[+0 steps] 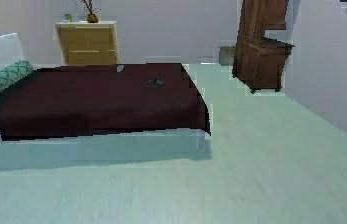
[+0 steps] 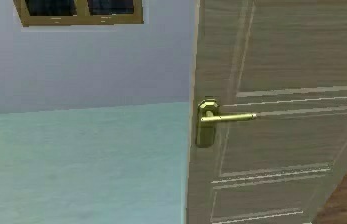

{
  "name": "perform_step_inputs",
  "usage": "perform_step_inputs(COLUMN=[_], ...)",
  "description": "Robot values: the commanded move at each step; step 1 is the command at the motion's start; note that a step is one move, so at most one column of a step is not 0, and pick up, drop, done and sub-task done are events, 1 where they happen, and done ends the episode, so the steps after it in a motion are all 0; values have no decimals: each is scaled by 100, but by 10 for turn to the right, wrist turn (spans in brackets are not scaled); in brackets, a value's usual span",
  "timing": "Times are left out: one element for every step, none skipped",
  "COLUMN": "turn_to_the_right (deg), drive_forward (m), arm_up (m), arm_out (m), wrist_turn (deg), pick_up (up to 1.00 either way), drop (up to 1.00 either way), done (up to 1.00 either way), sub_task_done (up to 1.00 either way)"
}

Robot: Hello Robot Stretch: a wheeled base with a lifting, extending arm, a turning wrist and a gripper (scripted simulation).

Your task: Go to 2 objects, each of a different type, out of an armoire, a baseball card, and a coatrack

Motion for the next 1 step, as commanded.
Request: perform_step_inputs(turn_to_the_right=[330], drive_forward=[0], arm_up=[0], arm_out=[0], wrist_turn=[0], pick_up=[0], drop=[0], done=[0], sub_task_done=[0])
